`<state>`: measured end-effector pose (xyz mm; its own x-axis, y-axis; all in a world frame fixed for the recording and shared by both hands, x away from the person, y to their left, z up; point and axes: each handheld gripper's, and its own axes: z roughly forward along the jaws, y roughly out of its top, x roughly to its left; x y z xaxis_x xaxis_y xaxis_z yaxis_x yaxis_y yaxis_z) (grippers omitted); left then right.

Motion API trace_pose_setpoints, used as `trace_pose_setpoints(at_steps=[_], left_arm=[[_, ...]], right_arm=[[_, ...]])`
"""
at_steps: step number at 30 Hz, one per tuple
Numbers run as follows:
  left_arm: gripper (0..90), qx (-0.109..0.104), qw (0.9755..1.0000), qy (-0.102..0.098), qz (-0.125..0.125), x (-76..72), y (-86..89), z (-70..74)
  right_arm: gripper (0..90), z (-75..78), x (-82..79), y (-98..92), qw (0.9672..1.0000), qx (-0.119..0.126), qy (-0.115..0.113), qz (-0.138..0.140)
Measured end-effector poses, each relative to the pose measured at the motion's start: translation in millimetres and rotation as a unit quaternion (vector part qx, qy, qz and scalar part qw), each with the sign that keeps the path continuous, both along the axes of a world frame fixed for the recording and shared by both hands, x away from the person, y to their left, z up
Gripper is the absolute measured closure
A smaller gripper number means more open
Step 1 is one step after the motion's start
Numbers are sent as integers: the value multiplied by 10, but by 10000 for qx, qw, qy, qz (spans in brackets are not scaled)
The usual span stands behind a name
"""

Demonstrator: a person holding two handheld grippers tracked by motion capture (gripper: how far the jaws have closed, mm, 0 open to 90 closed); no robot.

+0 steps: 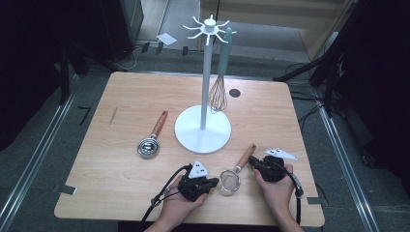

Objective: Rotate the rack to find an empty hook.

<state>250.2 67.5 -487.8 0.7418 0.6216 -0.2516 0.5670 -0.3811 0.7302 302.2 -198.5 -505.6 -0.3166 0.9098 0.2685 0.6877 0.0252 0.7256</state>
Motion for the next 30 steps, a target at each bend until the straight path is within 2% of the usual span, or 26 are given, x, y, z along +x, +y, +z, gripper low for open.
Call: trace_pose_setpoints(at_steps=[6,14,20,25,30], left_arm=[[900,21,9999,76,-138,-16,-160,-50],[900,-1,9996,107,-274,-27,-334,-67],[900,65,9993,96,-366,-40,-458,-84],[887,68,9996,-3,-278,-42,-357,-60],[762,-49,9998,-206,22,-47,-101,-7]], right_arm=[[900,-7,29,-45,10000,39,14,3],[900,11,49,-11,9998,-9,35,207],[900,14,51,7,9996,-44,2,281],[900,35,50,-30,9997,-37,-24,230],[791,96,46,-88,9999,74,-61,133]])
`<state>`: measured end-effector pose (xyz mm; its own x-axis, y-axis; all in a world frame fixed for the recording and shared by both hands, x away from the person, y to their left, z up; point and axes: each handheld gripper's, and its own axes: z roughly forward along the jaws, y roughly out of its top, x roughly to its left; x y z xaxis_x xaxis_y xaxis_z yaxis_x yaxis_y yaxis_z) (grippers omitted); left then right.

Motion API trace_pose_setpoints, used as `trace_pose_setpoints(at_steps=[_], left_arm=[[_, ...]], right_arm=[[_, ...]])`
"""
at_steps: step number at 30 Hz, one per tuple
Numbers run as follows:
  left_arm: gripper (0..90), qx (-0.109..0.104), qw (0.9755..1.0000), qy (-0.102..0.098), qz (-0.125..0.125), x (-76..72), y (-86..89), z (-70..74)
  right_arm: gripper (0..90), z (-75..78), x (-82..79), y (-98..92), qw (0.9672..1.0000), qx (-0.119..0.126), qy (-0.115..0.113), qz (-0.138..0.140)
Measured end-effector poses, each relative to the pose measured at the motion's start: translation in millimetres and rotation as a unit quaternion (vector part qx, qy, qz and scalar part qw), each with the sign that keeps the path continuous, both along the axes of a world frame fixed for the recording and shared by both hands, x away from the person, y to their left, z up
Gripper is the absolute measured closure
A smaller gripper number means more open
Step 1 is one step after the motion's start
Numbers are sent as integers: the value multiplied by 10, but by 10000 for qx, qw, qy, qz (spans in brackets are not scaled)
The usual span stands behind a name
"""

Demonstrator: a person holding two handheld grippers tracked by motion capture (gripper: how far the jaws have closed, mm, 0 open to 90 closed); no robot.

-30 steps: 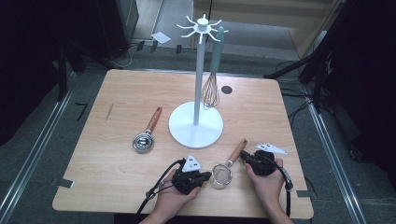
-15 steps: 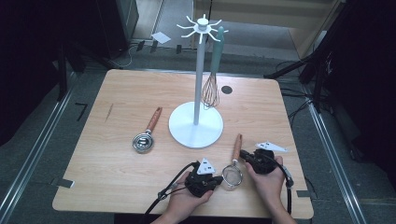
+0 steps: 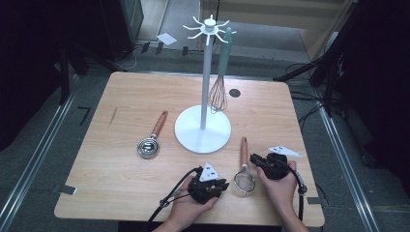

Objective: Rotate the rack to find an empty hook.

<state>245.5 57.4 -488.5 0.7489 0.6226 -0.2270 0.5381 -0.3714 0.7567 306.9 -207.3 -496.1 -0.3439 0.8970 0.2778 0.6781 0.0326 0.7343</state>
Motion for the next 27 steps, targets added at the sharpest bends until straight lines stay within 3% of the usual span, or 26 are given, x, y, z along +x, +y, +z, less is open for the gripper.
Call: trace_pose_setpoints(at_steps=[3,7,12,14,16,18,23,27], left_arm=[[664,13,9996,-216,177,-18,190,44],[535,-156,9985,-263,453,-4,486,109],[369,-168,9963,-439,718,-13,830,191],[343,-102,9953,-511,822,-19,976,207],[290,-123,9939,-494,975,-17,1140,210],[264,-175,9918,-470,1172,-9,1299,212],[106,71,9855,-546,1605,4,1641,208],[26,231,9786,-609,1950,2,1921,186]], right_arm=[[697,44,-6,-6,10000,11,19,-1],[563,89,-8,9,9998,6,59,203],[524,120,0,17,9994,133,142,299],[509,136,2,16,9988,252,219,349],[498,143,12,17,9984,310,313,355],[489,146,20,21,9985,295,303,348],[480,174,45,62,9984,285,380,294],[517,202,69,119,9980,130,531,331]])
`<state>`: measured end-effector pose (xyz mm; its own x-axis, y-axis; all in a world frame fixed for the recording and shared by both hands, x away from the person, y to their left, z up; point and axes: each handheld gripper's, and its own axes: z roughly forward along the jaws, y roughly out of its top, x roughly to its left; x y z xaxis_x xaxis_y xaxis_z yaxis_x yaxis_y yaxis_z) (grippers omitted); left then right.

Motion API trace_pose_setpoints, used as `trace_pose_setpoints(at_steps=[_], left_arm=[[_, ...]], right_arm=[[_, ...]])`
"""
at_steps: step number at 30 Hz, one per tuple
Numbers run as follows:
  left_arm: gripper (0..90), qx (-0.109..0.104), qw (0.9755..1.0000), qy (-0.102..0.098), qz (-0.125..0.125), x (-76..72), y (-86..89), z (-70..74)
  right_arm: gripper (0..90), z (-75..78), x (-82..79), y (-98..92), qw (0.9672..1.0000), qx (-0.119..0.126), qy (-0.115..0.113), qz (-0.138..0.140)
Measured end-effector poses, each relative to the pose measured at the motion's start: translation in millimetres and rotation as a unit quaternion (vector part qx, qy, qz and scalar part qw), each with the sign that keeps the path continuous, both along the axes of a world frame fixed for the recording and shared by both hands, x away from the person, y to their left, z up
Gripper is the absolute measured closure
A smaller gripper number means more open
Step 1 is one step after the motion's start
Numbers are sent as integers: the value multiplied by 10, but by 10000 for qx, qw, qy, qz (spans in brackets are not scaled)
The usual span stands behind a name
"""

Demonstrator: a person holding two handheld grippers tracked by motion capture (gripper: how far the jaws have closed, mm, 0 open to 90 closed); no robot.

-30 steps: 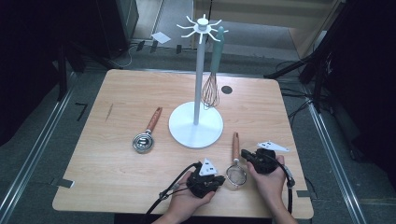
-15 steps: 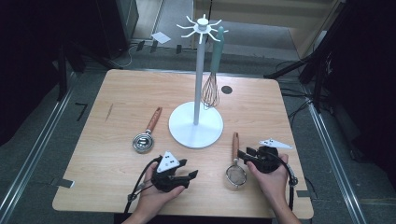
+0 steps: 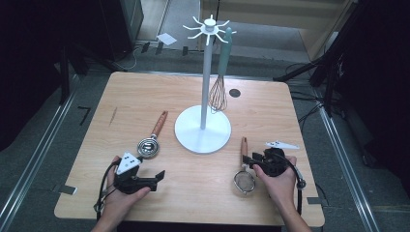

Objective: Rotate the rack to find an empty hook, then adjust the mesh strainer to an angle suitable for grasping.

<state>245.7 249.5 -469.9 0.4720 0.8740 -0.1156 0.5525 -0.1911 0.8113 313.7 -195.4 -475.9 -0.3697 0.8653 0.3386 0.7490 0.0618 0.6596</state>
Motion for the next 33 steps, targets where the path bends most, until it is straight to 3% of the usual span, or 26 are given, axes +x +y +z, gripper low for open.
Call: trace_pose_setpoints(at_steps=[6,9,14,17,26,33], left_arm=[[24,153,9982,-49,586,-38,439,-30],[23,259,9960,-102,853,-54,633,-41],[24,219,9919,-91,1250,-48,892,-75],[24,241,9907,-61,1334,-36,938,-99],[25,343,9912,-85,1279,-32,905,-114],[25,328,9915,-75,1257,-28,899,-120]], right_arm=[[544,3,63,50,9996,-41,275,-56],[544,-4,92,70,9990,-3,433,-137],[548,-39,133,86,9974,-76,637,-330],[545,-52,144,98,9964,-75,746,-389],[553,-56,171,192,9926,-239,1084,-499],[580,-42,170,228,9911,-405,1150,-540]])
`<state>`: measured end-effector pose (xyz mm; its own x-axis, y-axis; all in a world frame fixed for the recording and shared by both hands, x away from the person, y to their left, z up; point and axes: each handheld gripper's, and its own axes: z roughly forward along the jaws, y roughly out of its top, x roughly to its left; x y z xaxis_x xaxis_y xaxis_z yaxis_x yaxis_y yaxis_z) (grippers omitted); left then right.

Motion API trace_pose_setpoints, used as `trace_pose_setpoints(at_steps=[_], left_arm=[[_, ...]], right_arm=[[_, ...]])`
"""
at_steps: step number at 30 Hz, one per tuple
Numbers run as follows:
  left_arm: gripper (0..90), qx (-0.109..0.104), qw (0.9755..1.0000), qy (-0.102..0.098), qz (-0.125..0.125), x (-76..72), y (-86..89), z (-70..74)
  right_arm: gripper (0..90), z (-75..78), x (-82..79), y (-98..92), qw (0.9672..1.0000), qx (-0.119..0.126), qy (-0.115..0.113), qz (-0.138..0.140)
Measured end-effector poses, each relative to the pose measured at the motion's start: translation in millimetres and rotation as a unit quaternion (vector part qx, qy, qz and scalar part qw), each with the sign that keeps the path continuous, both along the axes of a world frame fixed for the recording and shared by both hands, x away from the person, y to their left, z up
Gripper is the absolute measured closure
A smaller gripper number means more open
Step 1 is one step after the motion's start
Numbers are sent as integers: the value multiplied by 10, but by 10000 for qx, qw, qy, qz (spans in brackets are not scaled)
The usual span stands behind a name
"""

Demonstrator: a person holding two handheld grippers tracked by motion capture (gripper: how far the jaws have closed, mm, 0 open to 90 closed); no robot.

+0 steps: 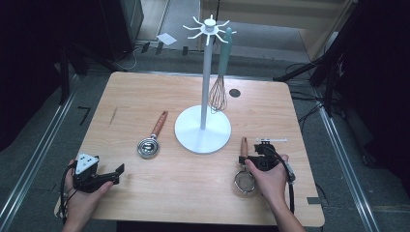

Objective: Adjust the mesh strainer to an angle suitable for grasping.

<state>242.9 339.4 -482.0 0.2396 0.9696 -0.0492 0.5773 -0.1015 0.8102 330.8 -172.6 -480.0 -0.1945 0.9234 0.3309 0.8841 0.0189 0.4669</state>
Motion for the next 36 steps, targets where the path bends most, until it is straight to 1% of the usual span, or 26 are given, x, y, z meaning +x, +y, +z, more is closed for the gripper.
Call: trace_pose_setpoints(at_steps=[1,2,3,6,7,11,13,15,18,20,23,29,30,34,36], left_arm=[[26,-9,10000,-2,8,1,1,-1],[27,-8,10000,-5,11,1,1,-1],[29,-7,10000,-1,2,1,1,-1],[31,24,10000,3,-1,-1,-7,-2],[31,18,10000,-2,-13,-1,-8,-3],[33,25,10000,5,-8,-1,-9,-3],[36,36,10000,13,-2,-3,-8,-2],[39,32,10000,21,-1,-3,-8,-2],[42,30,10000,23,-8,-2,-8,-3],[44,33,10000,25,-8,-1,-8,-3],[49,48,10000,27,-13,0,-10,-4],[50,43,10000,31,-16,-1,-10,-4],[51,40,10000,31,-21,0,-10,-5],[53,45,10000,38,-28,2,-9,-5],[54,41,10000,39,-29,1,-11,-6]], right_arm=[[582,2,-2,3,10000,-35,-14,15],[583,4,-4,16,10000,-65,-19,-26],[584,0,-5,19,9999,-104,-54,12],[602,7,-1,32,9999,-161,0,31],[607,7,3,41,9998,-178,-19,53],[615,18,13,82,9993,-356,-30,129],[632,26,21,93,9990,-427,7,121],[651,30,35,100,9984,-557,-24,118],[680,37,44,93,9977,-652,11,183],[683,40,40,102,9973,-710,0,202],[676,48,43,123,9957,-880,-3,292],[676,57,53,173,9922,-1199,-27,341],[678,58,52,182,9914,-1258,-40,346],[682,56,37,240,9864,-1579,-134,428],[684,61,39,256,9856,-1623,-113,451]])
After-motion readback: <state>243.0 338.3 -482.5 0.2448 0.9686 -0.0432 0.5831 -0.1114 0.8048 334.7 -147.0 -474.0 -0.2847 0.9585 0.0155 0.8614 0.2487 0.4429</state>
